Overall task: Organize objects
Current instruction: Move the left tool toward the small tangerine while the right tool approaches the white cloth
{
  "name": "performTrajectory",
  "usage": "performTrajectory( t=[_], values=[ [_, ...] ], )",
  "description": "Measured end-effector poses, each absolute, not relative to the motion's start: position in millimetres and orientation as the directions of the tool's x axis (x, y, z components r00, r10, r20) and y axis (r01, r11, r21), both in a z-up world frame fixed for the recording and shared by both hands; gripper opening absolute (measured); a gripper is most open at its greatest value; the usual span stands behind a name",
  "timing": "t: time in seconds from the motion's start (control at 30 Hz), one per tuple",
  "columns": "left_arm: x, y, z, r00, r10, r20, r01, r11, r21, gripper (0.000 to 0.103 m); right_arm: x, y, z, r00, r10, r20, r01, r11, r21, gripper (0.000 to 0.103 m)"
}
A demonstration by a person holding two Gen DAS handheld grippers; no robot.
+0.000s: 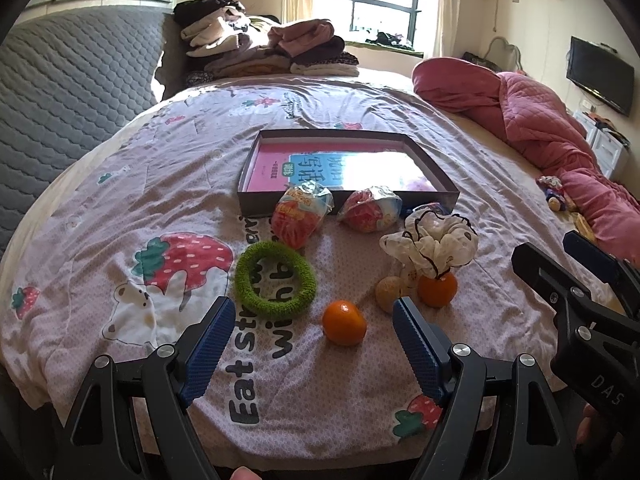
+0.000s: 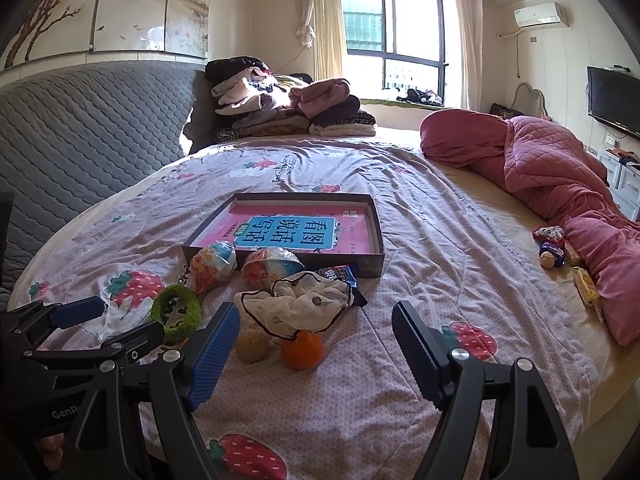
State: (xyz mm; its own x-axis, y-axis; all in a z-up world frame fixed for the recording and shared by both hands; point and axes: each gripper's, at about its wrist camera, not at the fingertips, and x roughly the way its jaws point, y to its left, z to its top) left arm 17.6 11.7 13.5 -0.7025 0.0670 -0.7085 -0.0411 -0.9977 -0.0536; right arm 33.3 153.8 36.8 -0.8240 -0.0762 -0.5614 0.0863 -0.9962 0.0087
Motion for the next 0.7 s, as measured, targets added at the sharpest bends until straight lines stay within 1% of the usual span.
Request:
performTrajectory(
  t=[0.3,0.7],
  values=[
    [12.8,6.8,-16.7,-0.623,0.104,-0.775,-0.037,-0.994,-0.103,0.082,29.7,157.9,23.9,-0.803,-0.075,-0.591,0.089,-0.996,0.006,0.078],
    [6.1,12.8,-36.3,-0.536,0.104,-0.838,-0.044,-0.994,-0.096,0.082,27.2,157.8,12.4,-0.791,-0.074,-0.607,0.101,-0.995,-0.010,0.078]
  ],
)
